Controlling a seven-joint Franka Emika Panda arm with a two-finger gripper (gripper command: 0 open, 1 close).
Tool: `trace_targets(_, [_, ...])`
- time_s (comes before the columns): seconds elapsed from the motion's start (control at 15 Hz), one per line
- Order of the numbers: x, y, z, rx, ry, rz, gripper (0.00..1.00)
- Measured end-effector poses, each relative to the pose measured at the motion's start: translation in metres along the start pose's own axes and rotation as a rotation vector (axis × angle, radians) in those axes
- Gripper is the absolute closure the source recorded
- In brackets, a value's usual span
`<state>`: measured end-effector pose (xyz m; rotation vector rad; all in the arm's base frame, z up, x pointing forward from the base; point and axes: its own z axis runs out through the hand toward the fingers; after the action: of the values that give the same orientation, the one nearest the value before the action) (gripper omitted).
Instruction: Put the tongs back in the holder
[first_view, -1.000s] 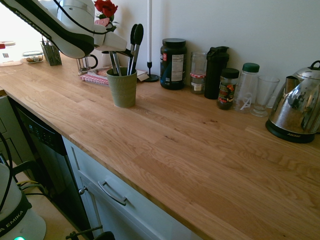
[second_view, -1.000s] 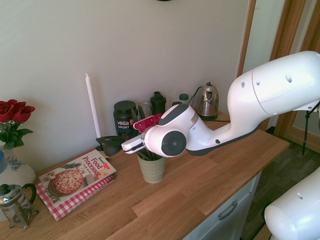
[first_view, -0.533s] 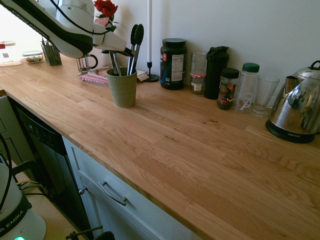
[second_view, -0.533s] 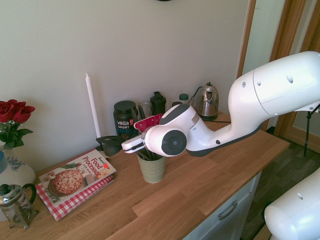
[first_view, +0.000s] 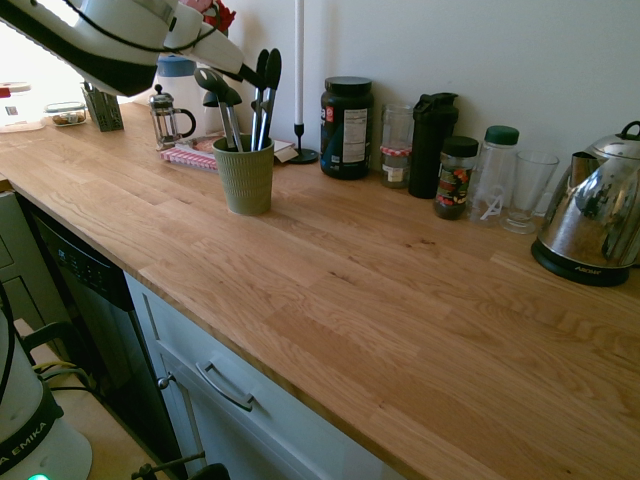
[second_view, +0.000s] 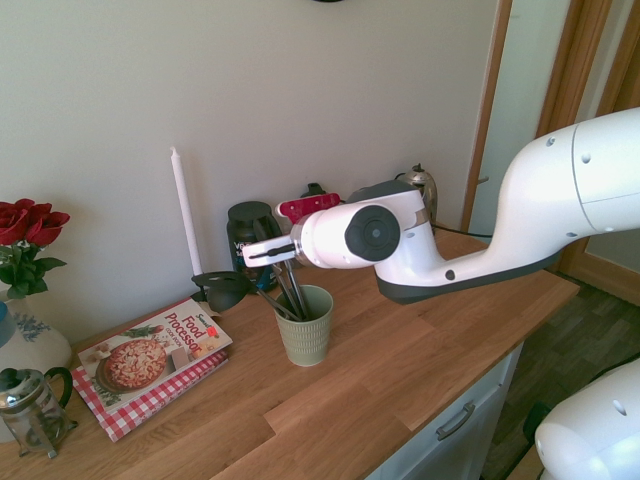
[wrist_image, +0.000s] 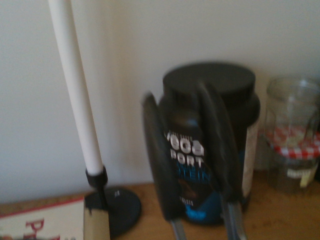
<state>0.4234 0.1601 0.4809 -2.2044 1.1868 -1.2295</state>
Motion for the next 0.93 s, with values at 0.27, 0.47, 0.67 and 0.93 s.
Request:
trace_targets(0.27, [-0.016,0.021,-0.007,-0.174,-0.172,-0.007,0.00])
trace_targets(0.47, [0.055,0.009,-0.055,-0.231,-0.224,0.009,0.00])
trace_targets(0.67, [0.134,0.016,-0.114,-0.310,-0.315,0.021,0.00])
trace_targets(0.93, [0.156,0.051,-0.120,-0.502,-0.495,-0.031,0.00])
